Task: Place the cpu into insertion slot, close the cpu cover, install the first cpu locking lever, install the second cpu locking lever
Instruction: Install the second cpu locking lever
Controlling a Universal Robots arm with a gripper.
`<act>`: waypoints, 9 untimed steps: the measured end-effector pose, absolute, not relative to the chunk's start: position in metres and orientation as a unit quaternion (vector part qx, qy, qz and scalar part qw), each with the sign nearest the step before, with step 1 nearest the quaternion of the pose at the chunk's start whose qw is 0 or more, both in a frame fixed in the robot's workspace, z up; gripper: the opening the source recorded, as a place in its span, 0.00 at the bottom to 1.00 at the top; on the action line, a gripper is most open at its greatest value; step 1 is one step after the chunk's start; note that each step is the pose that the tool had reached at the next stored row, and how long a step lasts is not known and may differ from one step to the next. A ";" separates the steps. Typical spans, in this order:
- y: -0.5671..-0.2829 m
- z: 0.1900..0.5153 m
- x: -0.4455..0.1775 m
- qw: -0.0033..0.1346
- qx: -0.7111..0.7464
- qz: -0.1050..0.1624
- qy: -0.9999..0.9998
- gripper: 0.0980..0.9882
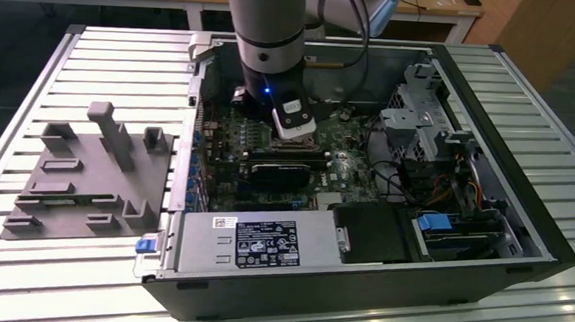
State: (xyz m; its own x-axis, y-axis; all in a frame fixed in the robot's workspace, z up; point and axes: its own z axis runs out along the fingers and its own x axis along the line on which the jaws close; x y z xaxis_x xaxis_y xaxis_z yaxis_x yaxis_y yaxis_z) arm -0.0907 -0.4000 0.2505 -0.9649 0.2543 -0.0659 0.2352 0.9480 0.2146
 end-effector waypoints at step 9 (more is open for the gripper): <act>-0.400 0.247 -0.076 0.042 0.125 0.097 0.986 0.00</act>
State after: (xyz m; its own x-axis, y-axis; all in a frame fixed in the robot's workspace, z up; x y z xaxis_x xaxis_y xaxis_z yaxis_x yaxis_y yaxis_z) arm -0.0755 -0.4000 0.2472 -0.9652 0.2550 -0.0582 0.2387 0.9498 0.2024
